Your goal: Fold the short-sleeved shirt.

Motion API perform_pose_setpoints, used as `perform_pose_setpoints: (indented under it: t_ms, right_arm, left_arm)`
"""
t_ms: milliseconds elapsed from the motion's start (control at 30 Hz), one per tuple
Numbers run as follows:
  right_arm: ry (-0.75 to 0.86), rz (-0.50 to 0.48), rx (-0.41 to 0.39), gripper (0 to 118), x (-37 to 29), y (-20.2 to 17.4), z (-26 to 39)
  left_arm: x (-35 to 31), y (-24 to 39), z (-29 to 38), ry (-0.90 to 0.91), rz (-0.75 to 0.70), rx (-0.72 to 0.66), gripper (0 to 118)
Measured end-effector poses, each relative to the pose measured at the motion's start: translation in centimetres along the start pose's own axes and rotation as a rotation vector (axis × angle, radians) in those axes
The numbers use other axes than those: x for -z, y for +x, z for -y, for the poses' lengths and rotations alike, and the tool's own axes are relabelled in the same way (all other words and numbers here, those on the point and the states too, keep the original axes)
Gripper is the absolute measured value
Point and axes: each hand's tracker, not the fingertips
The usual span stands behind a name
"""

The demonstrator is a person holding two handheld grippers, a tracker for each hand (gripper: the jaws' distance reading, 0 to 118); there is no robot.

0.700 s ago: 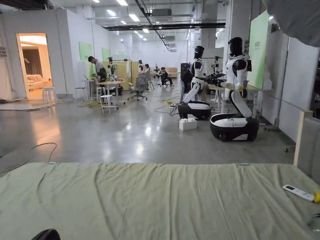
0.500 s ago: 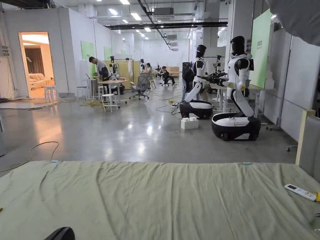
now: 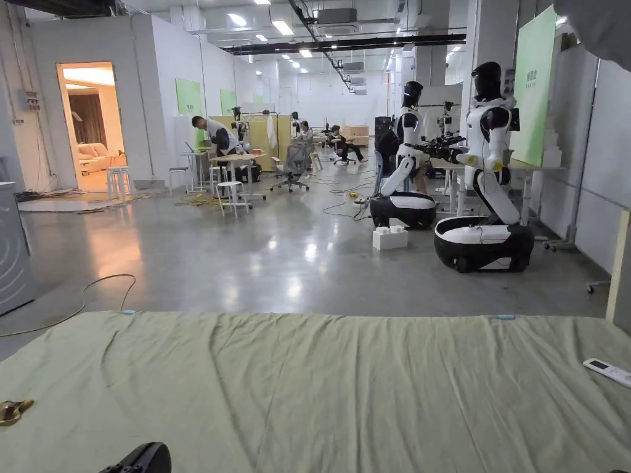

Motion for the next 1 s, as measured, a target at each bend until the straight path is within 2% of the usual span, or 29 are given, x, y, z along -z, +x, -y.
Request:
perform_pose_setpoints:
  t_ms: [333,467,567,633,667,700,767,867,1000]
  right_arm:
    - [-0.017,-0.009,0.002,0,0.0,0.0,0.8]
    - [-0.063,-0.010,0.022,0,0.3,0.2,2.0]
    - [-0.120,-0.006,0.046,0,1.1,0.1,3.4]
    - [-0.154,-0.012,0.058,0,1.6,0.1,4.1]
    - [-0.173,-0.015,0.062,0,1.9,0.0,4.5]
    - [-0.193,-0.015,0.066,0,2.3,-0.1,4.9]
    - [-0.227,-0.016,0.088,0,3.0,-0.2,5.5]
    - [-0.258,-0.024,0.118,0,3.8,-0.3,6.3]
    - [-0.327,-0.021,0.052,0,3.9,-0.4,7.2]
  left_arm:
    - [0.5,-1.2,1.2,-0.012,-0.016,0.029,4]
    - [5.3,-7.5,-0.4,-0.121,-0.084,-0.079,34]
    - [8.9,-10.2,1.4,-0.193,-0.124,-0.072,46]
    - [14.6,-13.2,2.6,-0.309,-0.176,-0.073,55]
    - [17.0,-12.9,3.5,-0.362,-0.192,-0.065,55]
    - [19.7,-14.7,4.8,-0.417,-0.200,-0.075,68]
    - [24.4,-19.2,7.3,-0.503,-0.191,-0.117,83]
    - [33.5,-25.4,11.9,-0.631,-0.259,-0.203,90]
    - [41.7,-29.2,18.2,-0.731,-0.304,-0.189,93]
